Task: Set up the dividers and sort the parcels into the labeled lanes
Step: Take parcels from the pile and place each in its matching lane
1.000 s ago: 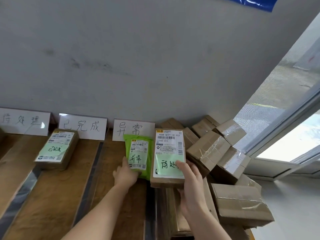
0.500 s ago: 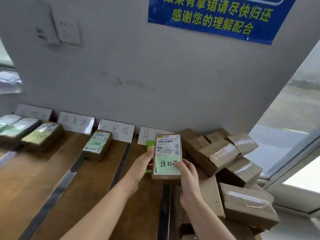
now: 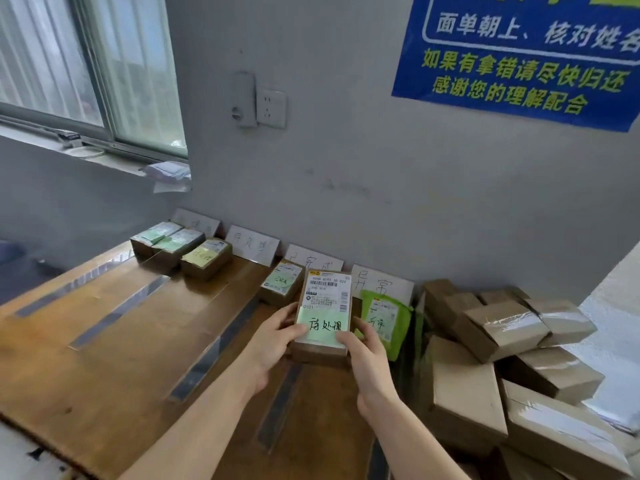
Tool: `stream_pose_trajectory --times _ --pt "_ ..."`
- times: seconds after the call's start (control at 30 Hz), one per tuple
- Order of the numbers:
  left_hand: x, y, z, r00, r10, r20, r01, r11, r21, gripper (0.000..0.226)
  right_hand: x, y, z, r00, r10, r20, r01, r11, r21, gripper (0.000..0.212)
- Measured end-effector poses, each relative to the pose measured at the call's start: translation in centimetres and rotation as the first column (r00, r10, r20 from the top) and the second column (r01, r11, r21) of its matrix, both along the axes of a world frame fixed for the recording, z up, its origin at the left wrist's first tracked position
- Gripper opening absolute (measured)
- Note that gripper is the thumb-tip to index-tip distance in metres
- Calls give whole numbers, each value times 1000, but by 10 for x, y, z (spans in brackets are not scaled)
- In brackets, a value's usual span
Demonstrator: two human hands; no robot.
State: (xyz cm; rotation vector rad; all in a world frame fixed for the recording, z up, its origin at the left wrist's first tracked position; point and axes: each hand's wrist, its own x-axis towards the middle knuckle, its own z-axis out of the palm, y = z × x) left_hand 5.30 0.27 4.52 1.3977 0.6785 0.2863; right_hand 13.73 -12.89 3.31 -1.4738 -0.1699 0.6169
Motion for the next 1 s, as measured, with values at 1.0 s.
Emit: stream_pose_trajectory --times 1.0 --pt "-67 311 -22 989 143 -25 -144 989 -45 34 -83 319 -16 998 -52 -19 50 994 -96 52"
